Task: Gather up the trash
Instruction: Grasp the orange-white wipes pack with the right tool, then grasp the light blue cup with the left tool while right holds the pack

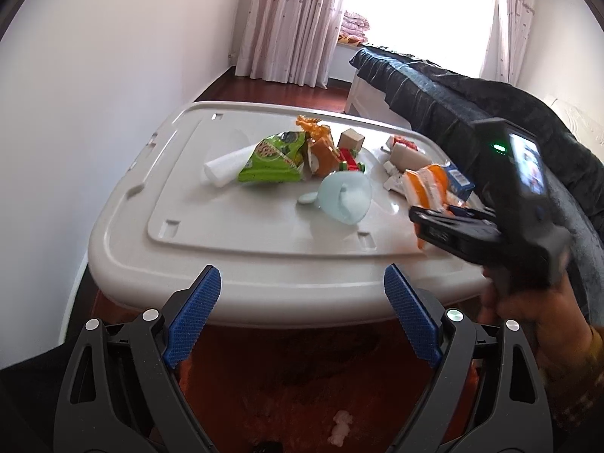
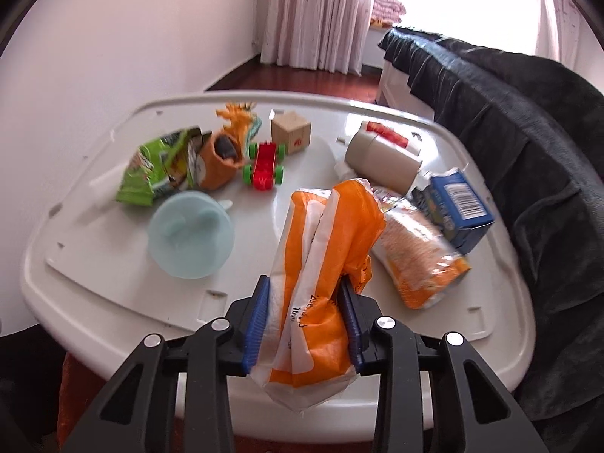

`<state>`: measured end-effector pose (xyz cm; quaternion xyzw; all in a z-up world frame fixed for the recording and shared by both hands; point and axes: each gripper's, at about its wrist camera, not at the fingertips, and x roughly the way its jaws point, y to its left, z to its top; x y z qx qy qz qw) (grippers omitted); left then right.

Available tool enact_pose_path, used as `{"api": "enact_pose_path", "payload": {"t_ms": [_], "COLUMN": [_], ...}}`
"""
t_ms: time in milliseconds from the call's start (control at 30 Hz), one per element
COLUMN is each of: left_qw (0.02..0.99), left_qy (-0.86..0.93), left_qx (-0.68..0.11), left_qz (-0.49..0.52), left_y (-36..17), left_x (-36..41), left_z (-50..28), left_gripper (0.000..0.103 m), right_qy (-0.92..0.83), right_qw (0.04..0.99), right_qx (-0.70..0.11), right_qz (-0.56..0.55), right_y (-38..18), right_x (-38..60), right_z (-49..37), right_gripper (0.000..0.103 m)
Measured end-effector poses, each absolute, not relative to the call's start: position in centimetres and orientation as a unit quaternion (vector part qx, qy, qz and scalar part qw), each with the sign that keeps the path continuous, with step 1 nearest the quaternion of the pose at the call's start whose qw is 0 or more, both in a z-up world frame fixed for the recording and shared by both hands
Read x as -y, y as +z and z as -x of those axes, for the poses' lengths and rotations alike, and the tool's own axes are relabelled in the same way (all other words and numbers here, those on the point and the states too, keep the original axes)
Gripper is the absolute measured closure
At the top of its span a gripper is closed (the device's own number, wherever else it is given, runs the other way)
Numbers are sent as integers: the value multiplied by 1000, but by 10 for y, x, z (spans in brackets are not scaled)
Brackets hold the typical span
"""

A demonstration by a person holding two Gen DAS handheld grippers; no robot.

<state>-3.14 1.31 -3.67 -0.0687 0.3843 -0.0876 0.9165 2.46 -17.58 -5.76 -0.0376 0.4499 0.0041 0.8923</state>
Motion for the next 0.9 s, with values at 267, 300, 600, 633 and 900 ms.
{"api": "enact_pose_path", "payload": {"t_ms": [267, 300, 600, 633, 900], "left_qw": [927, 926, 903, 900, 889], "left_qy": [-111, -116, -107, -103, -85], "left_qx": [-357, -359, -416, -423, -450], "left_qz": [26, 18, -29, -29, -11], "left_y": [-41, -43, -84, -89, -106], "left_x": [18, 22, 45, 46, 46], "left_z": [-24, -32, -98, -104, -118], "left_gripper": [17, 17, 28, 32, 97], "right_qy": [19, 22, 28, 28, 36], "right_qw": [913, 915, 917, 916, 913], "right_qx": [-407, -403, -397, -399, -406], "right_qz": [15, 11, 5, 2, 1], "right_y": [-18, -15, -15, -16, -20], "right_x": [191, 192, 201, 202, 201], "right_z": [-4, -2, -1, -1, -2], "right_gripper": [67, 67, 67, 67, 66]}}
